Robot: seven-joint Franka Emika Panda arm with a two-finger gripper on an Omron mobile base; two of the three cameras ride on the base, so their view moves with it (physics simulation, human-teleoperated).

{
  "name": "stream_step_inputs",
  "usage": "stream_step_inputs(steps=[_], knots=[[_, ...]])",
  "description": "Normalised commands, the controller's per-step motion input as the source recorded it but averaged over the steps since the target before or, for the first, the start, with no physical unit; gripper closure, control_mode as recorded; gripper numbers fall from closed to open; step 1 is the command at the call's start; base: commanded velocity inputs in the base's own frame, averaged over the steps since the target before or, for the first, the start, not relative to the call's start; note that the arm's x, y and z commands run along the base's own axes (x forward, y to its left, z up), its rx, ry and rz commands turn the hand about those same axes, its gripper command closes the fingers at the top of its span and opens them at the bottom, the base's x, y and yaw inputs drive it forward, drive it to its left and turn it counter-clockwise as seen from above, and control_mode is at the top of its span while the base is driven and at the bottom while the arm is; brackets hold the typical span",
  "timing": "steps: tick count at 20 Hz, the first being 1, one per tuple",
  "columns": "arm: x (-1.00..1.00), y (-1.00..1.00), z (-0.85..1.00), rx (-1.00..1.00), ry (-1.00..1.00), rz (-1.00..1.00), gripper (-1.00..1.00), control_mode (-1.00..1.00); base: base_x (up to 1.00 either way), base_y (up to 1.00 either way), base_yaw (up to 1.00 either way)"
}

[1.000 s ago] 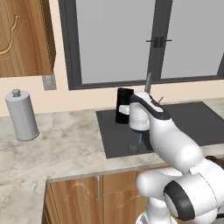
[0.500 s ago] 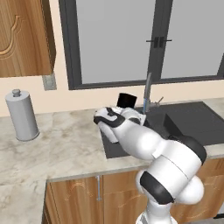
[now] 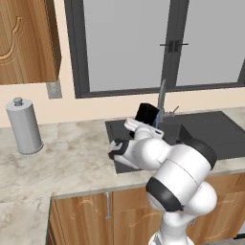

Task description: Turn on the sink faucet and place the jug under the water for a few seconds to fill it up.

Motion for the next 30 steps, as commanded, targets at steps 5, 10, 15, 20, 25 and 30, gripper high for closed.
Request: stream_step_inputs(steps=[5,10,15,20,25,30], knots=[[0.00,0.00,0.13,0.00,0.01,-0.04,1.00,-1.00,0.00,0.00,0.00],[0.00,0.00,0.03,0.00,0.01,0.00,1.00,-1.00,0.00,0.00,0.00],[0.00,-0.02,0.01,0.00,0.14,-0.06,1.00,-1.00,0.00,0.00,0.00],[0.00,-0.17,0.00,0.00,0.14,-0.07,1.00,-1.00,0.00,0.00,0.00],[0.00,-0.05,0.00,0.00,0.00,-0.04,1.00,-1.00,0.00,0.00,0.00],[0.05,0.00,0.00,0.00,0.01,-0.01,1.00,-1.00,0.00,0.00,0.00]])
